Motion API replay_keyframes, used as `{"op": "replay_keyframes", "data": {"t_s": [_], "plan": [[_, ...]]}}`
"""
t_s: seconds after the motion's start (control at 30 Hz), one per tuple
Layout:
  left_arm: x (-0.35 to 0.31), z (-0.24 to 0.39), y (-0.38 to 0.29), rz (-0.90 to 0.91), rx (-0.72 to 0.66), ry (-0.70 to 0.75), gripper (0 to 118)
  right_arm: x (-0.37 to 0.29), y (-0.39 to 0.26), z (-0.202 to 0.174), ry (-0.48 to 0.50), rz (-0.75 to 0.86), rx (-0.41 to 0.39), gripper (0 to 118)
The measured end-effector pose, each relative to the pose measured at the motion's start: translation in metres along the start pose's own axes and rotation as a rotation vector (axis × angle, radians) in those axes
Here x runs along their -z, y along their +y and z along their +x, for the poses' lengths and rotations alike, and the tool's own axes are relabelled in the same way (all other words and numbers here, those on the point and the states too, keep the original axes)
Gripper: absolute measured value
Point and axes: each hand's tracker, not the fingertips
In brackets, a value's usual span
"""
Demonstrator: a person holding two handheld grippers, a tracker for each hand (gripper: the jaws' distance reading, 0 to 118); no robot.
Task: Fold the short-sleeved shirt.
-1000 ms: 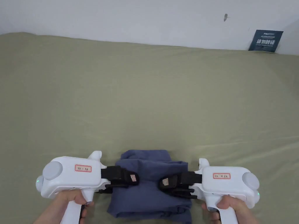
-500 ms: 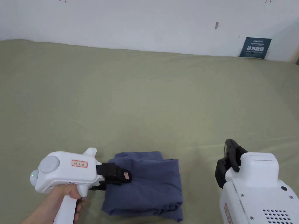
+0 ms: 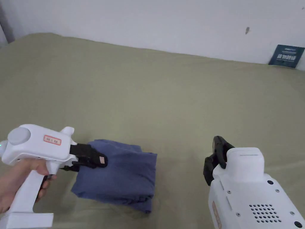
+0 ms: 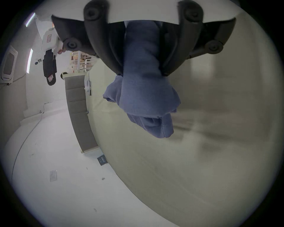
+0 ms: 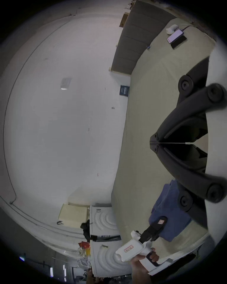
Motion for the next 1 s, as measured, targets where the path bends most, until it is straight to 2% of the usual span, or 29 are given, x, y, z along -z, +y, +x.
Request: {"op": "replay_keyframes", "data": {"t_s": [0.3, 0.57, 0.73, 1.0], "plan": [[-0.117, -0.091, 0.037, 0.061, -0.029, 0.084, 32, 0.040, 0.001, -0.099, 0.161, -0.027, 0.011, 1], [-0.169, -0.161, 0.066, 0.097, -0.087, 0.121, 32, 0.080, -0.005, -0.184, 0.252, -0.063, 0.032, 1], [-0.180, -0.182, 0.085, 0.067, -0.075, 0.179, 32, 0.093, -0.011, -0.206, 0.281, -0.072, 0.023, 1], [-0.180, -0.185, 0.105, 0.051, -0.060, 0.218, 32, 0.101, -0.016, -0.213, 0.286, -0.091, 0.022, 1]]}}
